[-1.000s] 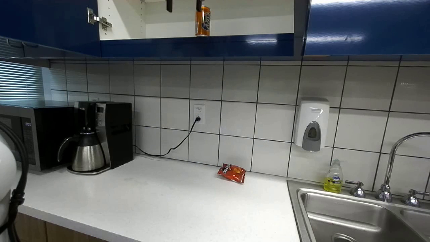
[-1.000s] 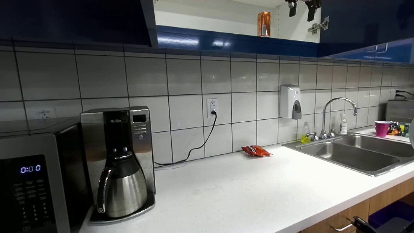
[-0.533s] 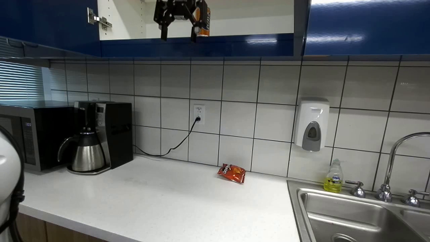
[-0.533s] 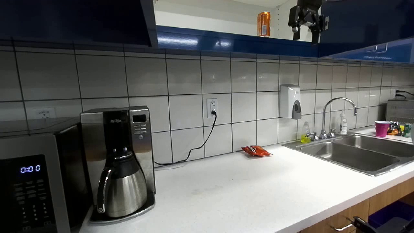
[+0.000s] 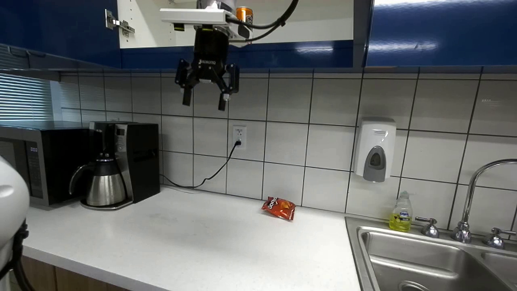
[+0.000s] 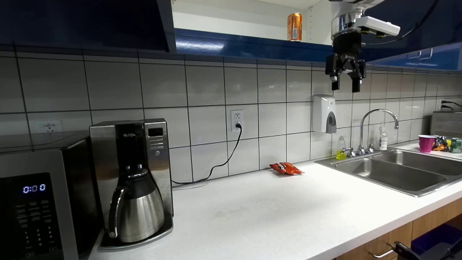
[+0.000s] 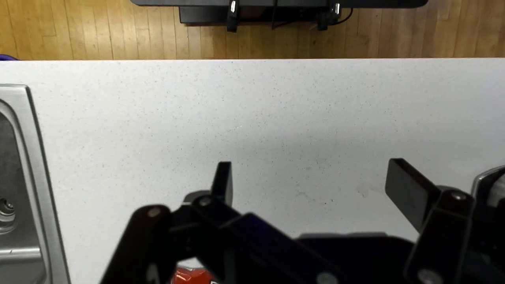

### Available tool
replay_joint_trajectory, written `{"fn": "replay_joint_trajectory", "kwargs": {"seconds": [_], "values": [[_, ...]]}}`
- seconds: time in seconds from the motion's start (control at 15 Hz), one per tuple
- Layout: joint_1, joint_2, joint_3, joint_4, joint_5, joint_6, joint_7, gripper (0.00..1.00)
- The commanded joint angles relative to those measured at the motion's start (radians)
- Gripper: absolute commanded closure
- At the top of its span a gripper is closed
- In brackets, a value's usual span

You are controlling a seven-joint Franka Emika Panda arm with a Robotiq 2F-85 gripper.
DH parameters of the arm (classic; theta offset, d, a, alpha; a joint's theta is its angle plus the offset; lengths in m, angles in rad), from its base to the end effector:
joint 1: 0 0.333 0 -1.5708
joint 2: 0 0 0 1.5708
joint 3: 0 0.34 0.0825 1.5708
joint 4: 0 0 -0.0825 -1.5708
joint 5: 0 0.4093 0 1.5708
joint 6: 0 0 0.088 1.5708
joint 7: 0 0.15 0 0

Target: Put the can in the top cabinet

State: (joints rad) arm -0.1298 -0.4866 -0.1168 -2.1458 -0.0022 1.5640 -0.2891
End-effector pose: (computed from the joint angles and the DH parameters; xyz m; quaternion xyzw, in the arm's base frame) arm 0.3891 -0.1054 0.5590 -0.9980 -0.0293 0.0406 0.0379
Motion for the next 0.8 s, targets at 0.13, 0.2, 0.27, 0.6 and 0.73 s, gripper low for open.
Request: {"fn": "replay_joint_trajectory", "kwargs": {"seconds": [0.13,0.2,0.27,0.6,0.73], "values": [[0.025,-0.024,-0.018,-0.023,-0.008,0.007,0.009,0.0],[0.025,-0.028,-0.018,-0.023,-0.008,0.007,0.009,0.0],[0.025,-0.03,-0.018,-0.023,-0.008,0.007,0.009,0.0],[0.025,-0.031,-0.018,-0.023,-0.008,0.007,0.009,0.0],[0.025,-0.031,-0.018,-0.023,-0.008,0.007,0.009,0.0]]}}
